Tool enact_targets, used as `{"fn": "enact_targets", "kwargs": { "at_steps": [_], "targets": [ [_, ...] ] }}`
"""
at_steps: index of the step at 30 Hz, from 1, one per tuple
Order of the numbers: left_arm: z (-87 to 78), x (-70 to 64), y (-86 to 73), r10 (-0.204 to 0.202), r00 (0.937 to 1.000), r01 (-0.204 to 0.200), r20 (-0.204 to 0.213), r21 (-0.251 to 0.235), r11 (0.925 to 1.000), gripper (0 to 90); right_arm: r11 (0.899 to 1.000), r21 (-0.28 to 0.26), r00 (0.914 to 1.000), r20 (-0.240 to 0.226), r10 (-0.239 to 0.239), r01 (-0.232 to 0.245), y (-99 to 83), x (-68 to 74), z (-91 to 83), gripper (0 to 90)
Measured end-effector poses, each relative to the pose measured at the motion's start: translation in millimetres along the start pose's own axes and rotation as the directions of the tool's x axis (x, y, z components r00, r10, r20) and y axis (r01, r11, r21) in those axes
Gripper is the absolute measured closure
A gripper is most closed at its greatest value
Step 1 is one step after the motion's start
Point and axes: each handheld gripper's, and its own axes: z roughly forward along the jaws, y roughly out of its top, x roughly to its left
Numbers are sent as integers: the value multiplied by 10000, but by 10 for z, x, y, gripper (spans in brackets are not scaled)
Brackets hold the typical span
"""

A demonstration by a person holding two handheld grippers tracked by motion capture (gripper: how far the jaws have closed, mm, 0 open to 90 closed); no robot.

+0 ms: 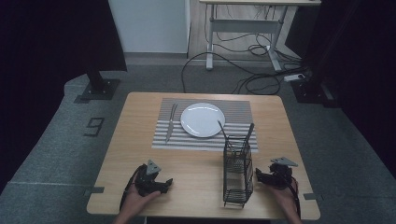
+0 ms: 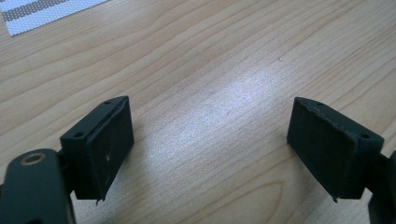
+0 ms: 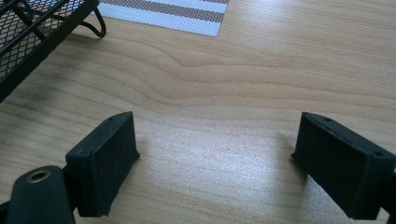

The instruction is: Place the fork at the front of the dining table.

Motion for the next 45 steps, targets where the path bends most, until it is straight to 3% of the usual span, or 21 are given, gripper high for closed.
{"fn": "enact_targets", "kwargs": {
  "at_steps": [9, 16, 25, 34, 37, 45],
  "targets": [
    [7, 9, 7, 67, 10000, -67, 65, 16, 10000, 140, 9992, -126, 9993, -17, 381, -381, -7, -10, -24, 135],
    [7, 9, 7, 74, 10000, -74, 64, 19, 10000, 140, 9983, -463, 9994, -20, 344, -345, 11, -21, -103, 147],
    [7, 9, 7, 73, 10000, -73, 64, 18, 10000, 140, 9939, -965, 9975, -514, 484, -532, 61, -20, -309, 164],
    [7, 9, 7, 76, 10000, -76, 63, 19, 10000, 140, 9903, -1289, 9961, -775, 430, -528, 111, 2, -402, 197],
    [6, 9, 7, 77, 10000, -78, 62, 20, 10000, 140, 9832, -1482, 9866, -1389, 855, -1061, 151, 17, -459, 215],
    [7, 9, 7, 74, 10000, -74, 60, 20, 10000, 140, 9762, -2005, 9888, -1387, 548, -822, 266, 72, -618, 225]
  ]
}}
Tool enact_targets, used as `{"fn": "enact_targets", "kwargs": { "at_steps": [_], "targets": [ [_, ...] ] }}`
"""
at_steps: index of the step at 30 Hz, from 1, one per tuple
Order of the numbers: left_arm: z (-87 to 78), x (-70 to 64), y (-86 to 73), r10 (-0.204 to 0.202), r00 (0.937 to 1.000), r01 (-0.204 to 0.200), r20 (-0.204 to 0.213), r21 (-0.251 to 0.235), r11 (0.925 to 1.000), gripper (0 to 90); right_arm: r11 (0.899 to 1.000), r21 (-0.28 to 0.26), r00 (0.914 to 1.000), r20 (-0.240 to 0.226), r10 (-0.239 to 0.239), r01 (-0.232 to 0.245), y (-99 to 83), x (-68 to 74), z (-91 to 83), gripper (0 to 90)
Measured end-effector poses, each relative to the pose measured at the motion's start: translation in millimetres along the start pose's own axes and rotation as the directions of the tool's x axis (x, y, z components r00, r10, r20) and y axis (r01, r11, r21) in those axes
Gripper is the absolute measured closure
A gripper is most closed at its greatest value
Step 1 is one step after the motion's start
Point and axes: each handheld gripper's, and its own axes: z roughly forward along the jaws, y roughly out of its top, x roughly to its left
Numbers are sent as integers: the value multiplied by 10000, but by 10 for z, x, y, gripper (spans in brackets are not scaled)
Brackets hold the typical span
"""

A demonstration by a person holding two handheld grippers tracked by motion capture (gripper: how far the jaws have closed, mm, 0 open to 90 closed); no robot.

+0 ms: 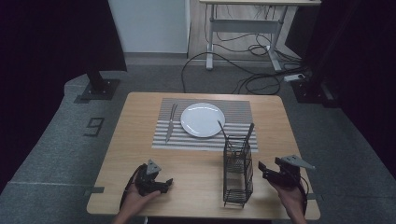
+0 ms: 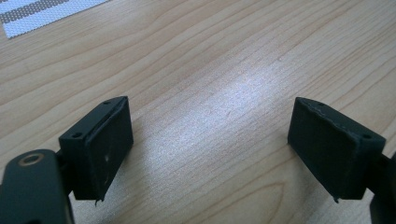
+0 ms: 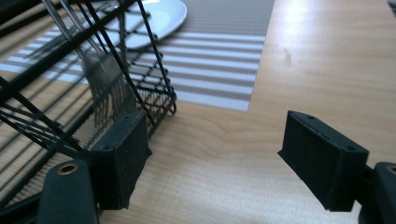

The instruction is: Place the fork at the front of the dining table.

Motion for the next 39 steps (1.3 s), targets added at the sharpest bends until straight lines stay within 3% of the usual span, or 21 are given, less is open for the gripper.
{"fn": "enact_targets", "kwargs": {
  "at_steps": [4, 21, 39],
  "targets": [
    [0, 0, 0, 5, 10000, -5, -3, 1, 10000, 140, 9992, -258, 9991, -299, 307, -315, 84, 19, -40, 243],
    [0, 0, 0, 4, 10000, -4, -2, 0, 10000, 140, 9963, -821, 9985, -460, -292, 253, 511, 175, -72, 334],
    [0, -1, 0, -11, 10000, 11, 2, -2, 10000, 140, 9952, -749, 9960, -588, -669, 624, 745, 294, 158, 373]
  ]
}}
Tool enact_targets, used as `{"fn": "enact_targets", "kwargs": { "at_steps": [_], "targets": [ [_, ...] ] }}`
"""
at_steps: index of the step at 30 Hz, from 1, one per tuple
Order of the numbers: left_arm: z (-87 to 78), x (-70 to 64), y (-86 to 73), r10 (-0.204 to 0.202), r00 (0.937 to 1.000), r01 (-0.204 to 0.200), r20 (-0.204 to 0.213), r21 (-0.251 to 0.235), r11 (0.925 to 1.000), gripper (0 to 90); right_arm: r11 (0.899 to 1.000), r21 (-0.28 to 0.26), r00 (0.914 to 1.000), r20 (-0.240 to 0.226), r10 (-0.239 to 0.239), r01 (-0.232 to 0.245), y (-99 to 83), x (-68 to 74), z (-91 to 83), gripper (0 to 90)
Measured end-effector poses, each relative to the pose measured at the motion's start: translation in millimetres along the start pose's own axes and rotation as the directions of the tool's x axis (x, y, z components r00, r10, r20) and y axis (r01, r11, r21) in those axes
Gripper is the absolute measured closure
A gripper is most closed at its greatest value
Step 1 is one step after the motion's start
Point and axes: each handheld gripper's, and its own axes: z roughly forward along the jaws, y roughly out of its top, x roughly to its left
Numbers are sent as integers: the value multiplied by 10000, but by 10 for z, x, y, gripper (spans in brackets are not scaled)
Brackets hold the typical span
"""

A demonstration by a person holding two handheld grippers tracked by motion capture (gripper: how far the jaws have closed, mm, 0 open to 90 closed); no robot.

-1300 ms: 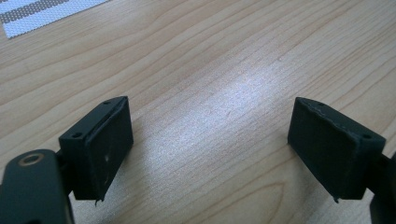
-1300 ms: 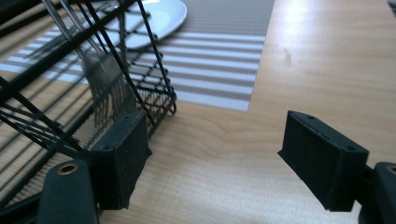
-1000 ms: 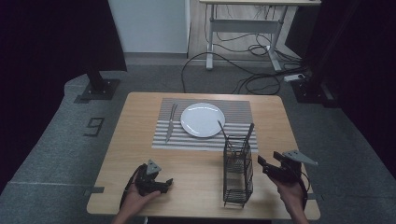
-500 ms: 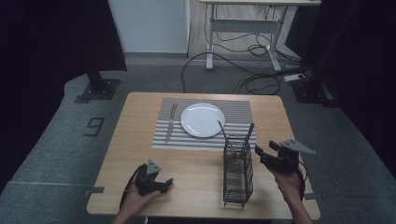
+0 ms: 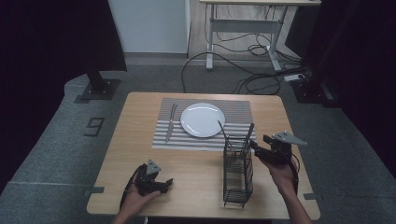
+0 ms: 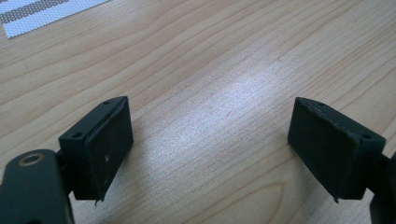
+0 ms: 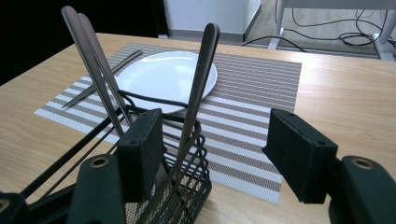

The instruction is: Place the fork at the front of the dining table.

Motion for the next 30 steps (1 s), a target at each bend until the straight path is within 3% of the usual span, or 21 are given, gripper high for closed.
{"fn": "enact_targets", "kwargs": {
  "at_steps": [14, 20, 27, 30],
  "targets": [
    [0, 0, 0, 7, 10000, -7, -6, -3, 10000, 140, 9996, 217, 9997, -169, 173, -169, 67, -23, 192, 436],
    [0, 1, 0, 11, 10000, -11, -6, 0, 10000, 140, 9991, 431, 9993, -362, 0, 16, 65, 6, 287, 446],
    [0, 0, 0, 7, 10000, -7, -5, -2, 10000, 140, 9984, 549, 9986, -529, -68, 97, 54, 20, 326, 587],
    [0, 0, 0, 7, 10000, -7, -5, -3, 10000, 140, 9979, 537, 9978, -584, -318, 349, 55, 38, 316, 657]
  ]
}}
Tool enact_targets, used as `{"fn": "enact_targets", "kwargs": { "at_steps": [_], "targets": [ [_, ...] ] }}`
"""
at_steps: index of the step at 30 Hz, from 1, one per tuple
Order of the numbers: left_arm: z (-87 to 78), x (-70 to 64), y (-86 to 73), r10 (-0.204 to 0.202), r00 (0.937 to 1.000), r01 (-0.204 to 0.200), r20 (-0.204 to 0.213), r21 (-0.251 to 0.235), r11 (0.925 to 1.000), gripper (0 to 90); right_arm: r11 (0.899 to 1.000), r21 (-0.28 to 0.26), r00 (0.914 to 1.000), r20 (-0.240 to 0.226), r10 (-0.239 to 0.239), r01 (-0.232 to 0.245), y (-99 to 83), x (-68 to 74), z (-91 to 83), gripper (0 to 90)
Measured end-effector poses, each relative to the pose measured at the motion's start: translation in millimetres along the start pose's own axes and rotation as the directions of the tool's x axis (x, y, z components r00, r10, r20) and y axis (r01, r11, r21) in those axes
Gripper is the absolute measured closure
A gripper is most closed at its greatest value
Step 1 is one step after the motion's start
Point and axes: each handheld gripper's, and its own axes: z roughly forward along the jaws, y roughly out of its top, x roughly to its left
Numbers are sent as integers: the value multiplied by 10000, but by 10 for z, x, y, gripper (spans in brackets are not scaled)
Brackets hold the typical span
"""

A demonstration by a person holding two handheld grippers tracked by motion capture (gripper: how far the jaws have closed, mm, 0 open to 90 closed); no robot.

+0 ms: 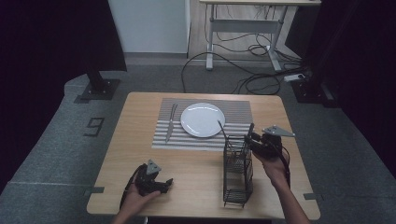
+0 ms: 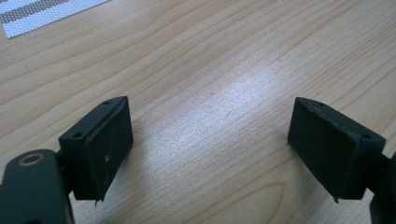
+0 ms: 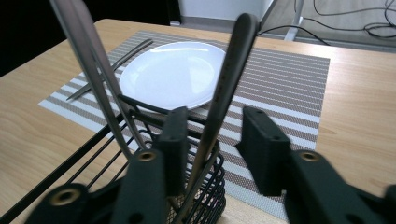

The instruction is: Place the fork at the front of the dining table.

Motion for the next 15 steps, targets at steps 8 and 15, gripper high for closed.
{"fn": "enact_targets", "kwargs": {
  "at_steps": [8, 15],
  "targets": [
    [0, 0, 0, 3, 10000, -3, 1, 1, 10000, 140, 9994, -143, 9995, -19, -317, 316, -19, 54, -21, 781],
    [0, 0, 0, 2, 10000, -2, -2, 0, 10000, 140, 9992, -405, 9988, -482, -80, 61, -24, 83, -61, 821]
  ]
}}
